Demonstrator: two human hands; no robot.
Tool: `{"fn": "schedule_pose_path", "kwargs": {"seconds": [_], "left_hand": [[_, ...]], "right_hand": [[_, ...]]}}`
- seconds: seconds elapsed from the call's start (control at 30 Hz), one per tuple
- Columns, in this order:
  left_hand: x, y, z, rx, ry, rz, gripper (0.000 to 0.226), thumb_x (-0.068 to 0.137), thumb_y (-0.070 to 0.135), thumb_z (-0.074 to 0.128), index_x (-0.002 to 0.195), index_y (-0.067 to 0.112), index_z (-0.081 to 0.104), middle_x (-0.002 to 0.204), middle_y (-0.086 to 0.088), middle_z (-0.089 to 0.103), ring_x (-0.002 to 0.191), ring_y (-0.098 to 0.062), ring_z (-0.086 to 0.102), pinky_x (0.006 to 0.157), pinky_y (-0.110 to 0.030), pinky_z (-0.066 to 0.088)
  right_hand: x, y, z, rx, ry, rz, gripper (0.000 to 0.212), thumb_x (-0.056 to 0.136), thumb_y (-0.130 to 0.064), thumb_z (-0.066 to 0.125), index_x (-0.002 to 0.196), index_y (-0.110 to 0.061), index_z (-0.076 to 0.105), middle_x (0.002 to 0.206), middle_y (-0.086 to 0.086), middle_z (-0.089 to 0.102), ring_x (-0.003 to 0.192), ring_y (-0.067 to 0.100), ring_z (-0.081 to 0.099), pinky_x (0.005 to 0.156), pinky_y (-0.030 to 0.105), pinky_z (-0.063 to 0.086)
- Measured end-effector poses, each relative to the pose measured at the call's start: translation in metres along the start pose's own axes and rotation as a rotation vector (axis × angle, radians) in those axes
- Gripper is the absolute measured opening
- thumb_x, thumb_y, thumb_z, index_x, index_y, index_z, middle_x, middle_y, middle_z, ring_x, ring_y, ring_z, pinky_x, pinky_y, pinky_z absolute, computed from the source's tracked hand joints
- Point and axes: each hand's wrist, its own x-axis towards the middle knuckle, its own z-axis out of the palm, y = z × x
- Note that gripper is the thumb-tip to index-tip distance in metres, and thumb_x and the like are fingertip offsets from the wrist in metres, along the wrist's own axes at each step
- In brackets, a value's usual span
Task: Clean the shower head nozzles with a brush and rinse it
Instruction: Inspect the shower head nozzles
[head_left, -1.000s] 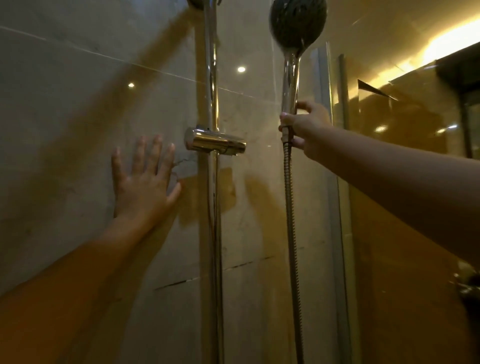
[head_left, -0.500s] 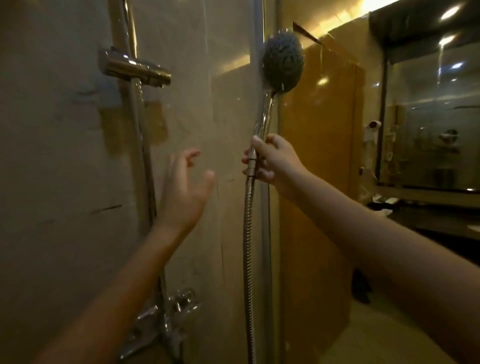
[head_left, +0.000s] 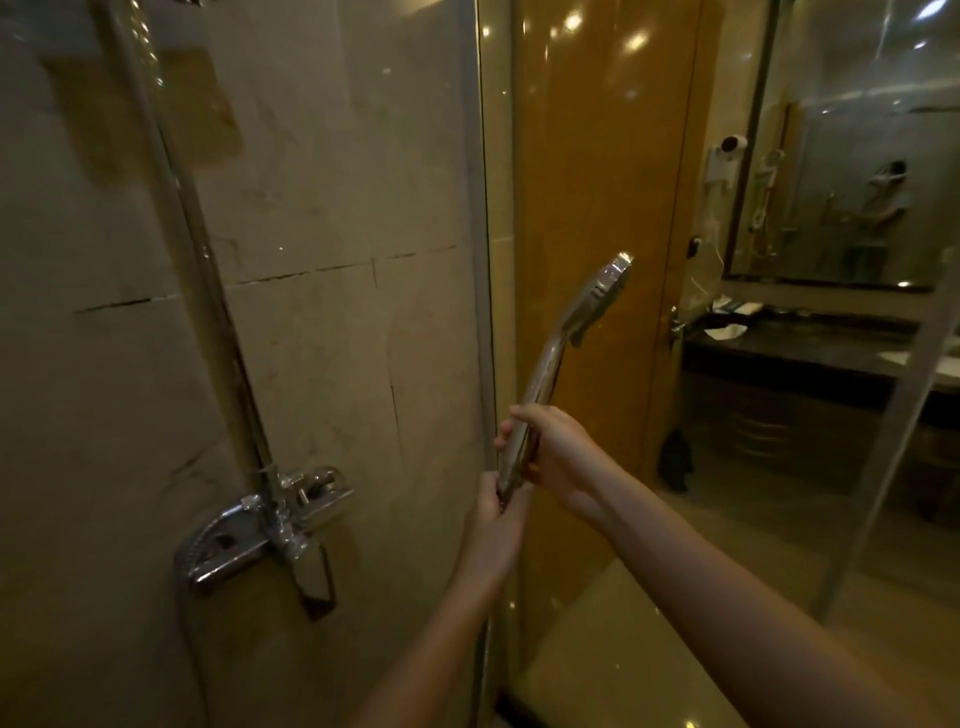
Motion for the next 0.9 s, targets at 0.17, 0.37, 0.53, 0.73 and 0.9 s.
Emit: {"fn": "schedule_pose_path", "kwargs": {"seconds": [0.17, 0.37, 0.53, 0.73, 0.9], "left_hand": [[-0.004, -0.022, 0.024, 0.135, 0.076, 0.169, 0.017, 0.097, 0.037, 0.035, 0.102, 0.033, 0.051, 0.075, 0.000, 0.054, 0.059, -0.008, 0.049, 0.053, -0.020, 0.040], [0.003, -0.024, 0.038, 0.189, -0.001, 0.282, 0.020, 0.098, 0.023, 0.039, 0.103, 0.039, 0.049, 0.080, 0.011, 0.058, 0.073, -0.004, 0.054, 0.065, -0.021, 0.043], [0.014, -0.033, 0.039, 0.193, -0.074, 0.294, 0.043, 0.088, 0.045, 0.042, 0.105, 0.009, 0.058, 0.085, -0.011, 0.065, 0.074, -0.014, 0.057, 0.066, -0.032, 0.045], [0.014, -0.032, 0.036, 0.059, -0.245, 0.179, 0.020, 0.095, 0.032, 0.043, 0.076, 0.028, 0.046, 0.047, 0.013, 0.049, 0.042, 0.000, 0.040, 0.043, -0.011, 0.030], [0.004, -0.025, 0.030, -0.173, -0.423, -0.005, 0.025, 0.097, 0.032, 0.033, 0.076, 0.019, 0.039, 0.047, 0.010, 0.037, 0.038, 0.001, 0.030, 0.037, -0.011, 0.026]], "right_hand": [[0.001, 0.016, -0.024, 0.111, -0.041, 0.013, 0.022, 0.091, -0.033, 0.059, 0.096, -0.013, 0.055, 0.074, 0.001, 0.056, 0.067, 0.015, 0.058, 0.070, 0.029, 0.046], [0.006, 0.019, -0.036, 0.313, -0.026, 0.007, 0.025, 0.089, -0.021, 0.062, 0.071, -0.015, 0.045, 0.053, -0.001, 0.041, 0.048, 0.012, 0.041, 0.051, 0.023, 0.034], [0.014, 0.023, -0.045, 0.449, -0.020, 0.059, 0.030, 0.085, -0.011, 0.056, 0.060, -0.016, 0.040, 0.046, -0.003, 0.035, 0.042, 0.010, 0.032, 0.044, 0.020, 0.028], [0.022, 0.034, -0.057, 0.522, -0.169, 0.074, 0.039, 0.083, -0.014, 0.052, 0.048, -0.021, 0.038, 0.039, -0.008, 0.034, 0.035, 0.008, 0.031, 0.055, 0.025, 0.029], [0.020, 0.034, -0.065, 0.524, -0.534, 0.063, 0.030, 0.076, -0.017, 0.055, 0.050, -0.021, 0.041, 0.040, -0.007, 0.037, 0.039, 0.009, 0.037, 0.075, 0.031, 0.040]]}}
